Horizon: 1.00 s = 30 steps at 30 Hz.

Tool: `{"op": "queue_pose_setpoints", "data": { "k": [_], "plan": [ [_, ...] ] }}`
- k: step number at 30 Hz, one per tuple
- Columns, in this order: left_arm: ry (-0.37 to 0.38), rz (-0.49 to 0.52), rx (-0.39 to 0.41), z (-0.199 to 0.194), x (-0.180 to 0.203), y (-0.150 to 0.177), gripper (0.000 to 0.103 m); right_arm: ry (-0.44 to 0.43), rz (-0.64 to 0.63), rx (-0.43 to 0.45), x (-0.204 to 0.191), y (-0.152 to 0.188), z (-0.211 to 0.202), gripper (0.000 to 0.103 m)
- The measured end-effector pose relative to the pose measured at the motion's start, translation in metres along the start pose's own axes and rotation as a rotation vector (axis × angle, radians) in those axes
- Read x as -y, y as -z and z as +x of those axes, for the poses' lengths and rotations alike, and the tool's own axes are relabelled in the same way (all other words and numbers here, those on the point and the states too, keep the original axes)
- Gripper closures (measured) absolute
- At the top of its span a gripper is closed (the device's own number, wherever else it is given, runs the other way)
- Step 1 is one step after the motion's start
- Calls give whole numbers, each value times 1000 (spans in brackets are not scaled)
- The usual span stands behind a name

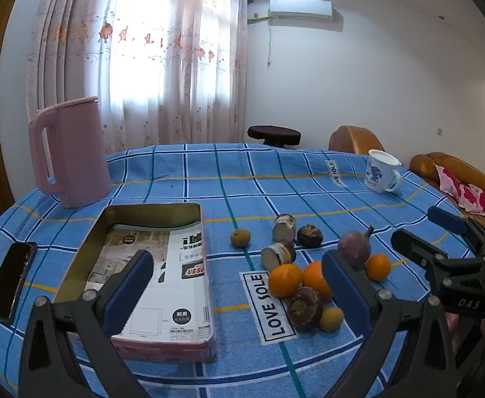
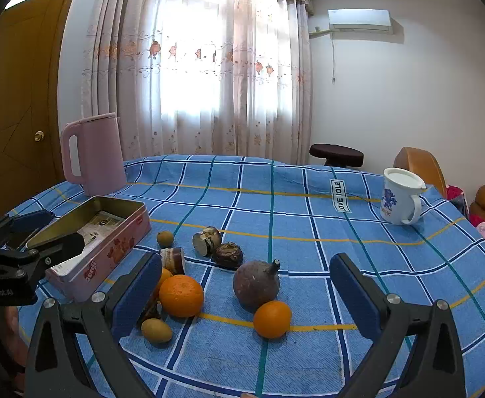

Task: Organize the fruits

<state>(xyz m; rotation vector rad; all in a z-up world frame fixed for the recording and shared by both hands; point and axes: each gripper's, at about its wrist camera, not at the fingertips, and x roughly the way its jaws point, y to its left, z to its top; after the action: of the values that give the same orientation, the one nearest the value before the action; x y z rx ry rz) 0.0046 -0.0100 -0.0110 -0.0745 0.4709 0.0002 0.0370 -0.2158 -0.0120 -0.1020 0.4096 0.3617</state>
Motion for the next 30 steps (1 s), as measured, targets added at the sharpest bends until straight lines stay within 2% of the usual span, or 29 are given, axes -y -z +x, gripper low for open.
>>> {"op": "queue_pose_setpoints", "data": {
  "k": [30],
  "plan": [
    [-4,2,-5,0,1,1,0,-17,3,0,-7,6,-2,1]
  ]
}}
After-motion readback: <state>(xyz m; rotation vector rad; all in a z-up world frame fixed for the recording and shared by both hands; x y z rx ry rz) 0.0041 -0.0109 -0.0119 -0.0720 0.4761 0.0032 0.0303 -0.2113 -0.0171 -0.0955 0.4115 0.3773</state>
